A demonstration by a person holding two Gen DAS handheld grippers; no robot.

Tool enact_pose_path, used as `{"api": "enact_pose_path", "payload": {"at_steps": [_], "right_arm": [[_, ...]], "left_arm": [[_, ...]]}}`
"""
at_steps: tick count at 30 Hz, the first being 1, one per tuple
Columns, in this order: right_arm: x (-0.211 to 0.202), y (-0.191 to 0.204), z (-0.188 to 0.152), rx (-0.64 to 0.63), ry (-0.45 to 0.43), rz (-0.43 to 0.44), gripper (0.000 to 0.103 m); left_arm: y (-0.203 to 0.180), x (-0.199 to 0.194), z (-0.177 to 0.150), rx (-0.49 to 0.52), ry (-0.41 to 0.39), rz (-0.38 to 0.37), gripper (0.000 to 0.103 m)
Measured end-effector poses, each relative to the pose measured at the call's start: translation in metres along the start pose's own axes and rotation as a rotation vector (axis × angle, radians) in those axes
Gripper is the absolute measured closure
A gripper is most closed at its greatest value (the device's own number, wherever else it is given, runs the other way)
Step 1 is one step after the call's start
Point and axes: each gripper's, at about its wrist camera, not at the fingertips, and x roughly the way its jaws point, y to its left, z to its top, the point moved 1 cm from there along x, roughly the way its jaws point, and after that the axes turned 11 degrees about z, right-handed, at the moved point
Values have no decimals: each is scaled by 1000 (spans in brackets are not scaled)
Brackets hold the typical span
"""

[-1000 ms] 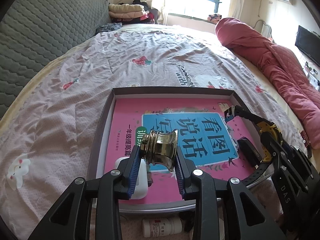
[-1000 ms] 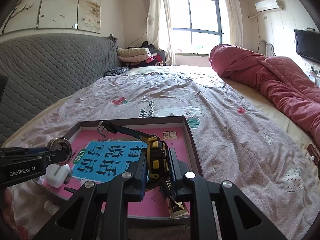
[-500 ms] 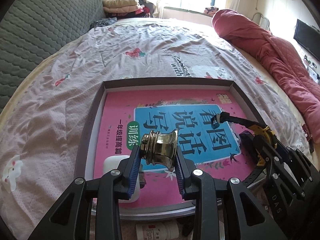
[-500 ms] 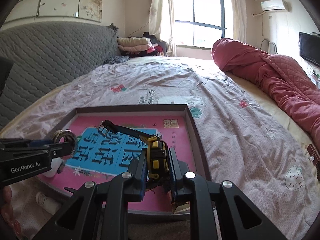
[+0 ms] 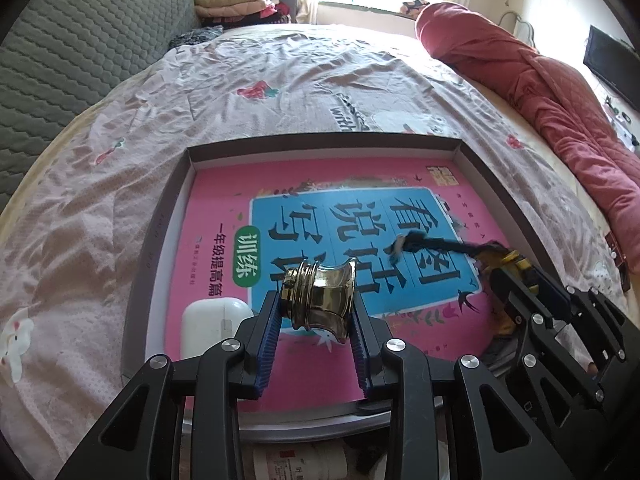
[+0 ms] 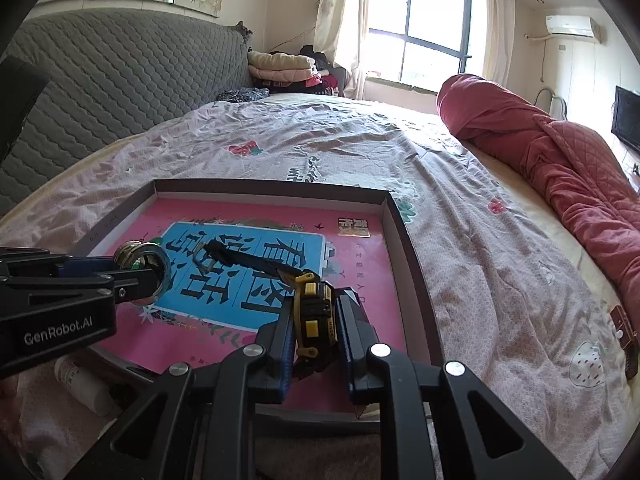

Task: Organize rigid objects
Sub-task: 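Lower the chrome cylinder onto the pink book while the right lowers the tape measure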

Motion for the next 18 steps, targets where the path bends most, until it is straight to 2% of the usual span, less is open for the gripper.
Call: {"api": "enact_pose_path", "payload": {"at_steps": [18], "right_arm": [[-6, -6, 3, 28, -26, 30, 84]], "left_arm": [[-7, 4, -7, 25, 9, 9, 70]]}}
